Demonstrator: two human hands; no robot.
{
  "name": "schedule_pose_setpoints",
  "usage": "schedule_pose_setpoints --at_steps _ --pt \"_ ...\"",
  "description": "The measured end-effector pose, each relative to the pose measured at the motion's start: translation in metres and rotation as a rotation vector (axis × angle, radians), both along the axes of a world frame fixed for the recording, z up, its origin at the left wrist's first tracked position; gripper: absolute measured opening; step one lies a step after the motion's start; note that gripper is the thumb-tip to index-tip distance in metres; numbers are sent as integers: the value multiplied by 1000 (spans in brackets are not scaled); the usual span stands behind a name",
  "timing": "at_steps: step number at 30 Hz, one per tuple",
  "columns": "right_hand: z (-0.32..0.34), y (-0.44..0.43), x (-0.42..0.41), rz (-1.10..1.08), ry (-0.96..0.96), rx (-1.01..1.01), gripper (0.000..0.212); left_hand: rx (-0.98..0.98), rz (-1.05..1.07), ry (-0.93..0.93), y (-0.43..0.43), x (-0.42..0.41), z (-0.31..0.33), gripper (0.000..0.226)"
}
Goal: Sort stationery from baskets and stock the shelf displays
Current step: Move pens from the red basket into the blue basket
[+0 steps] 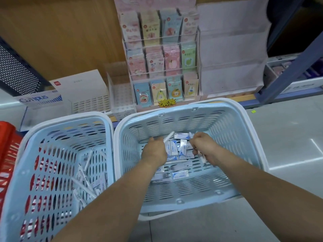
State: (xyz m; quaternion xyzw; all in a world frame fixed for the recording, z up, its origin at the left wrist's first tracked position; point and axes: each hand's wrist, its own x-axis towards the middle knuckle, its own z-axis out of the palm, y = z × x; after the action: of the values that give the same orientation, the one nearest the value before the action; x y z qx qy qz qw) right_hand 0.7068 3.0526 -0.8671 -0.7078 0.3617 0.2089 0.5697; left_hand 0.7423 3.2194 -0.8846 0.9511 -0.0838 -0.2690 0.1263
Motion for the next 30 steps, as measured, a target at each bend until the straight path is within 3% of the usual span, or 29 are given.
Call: schedule_pose_setpoints --at_steps 2,6,8,11,13,19,23,27,30 --pt "4 1 -1 20 -1 -18 20 50 -71 -95 5 -4 -4 50" --pt "2 1 -4 48 -1 84 65 37 -138 -252 10 -10 -9 58" --pt "-3 -3 -5 21 3 128 72 20 -161 -295 9 -10 -7 57" --pt "-1 -7 -5 41 31 91 36 27 -155 -317 6 -5 -4 46" --pt "4 -10 -4 42 51 142 24 73 -151 -282 5 1 -2 37" --pt "21 -13 -2 19 93 361 4 191 -181 -208 3 9 -3 31" --pt "28 -10 -6 172 14 243 9 254 -204 -146 2 9 4 31" --pt "40 -6 -3 252 -156 153 11 88 -167 -162 -7 9 19 23" --pt "52 -8 1 205 -229 202 11 -262 -39 122 -19 11 46 18"
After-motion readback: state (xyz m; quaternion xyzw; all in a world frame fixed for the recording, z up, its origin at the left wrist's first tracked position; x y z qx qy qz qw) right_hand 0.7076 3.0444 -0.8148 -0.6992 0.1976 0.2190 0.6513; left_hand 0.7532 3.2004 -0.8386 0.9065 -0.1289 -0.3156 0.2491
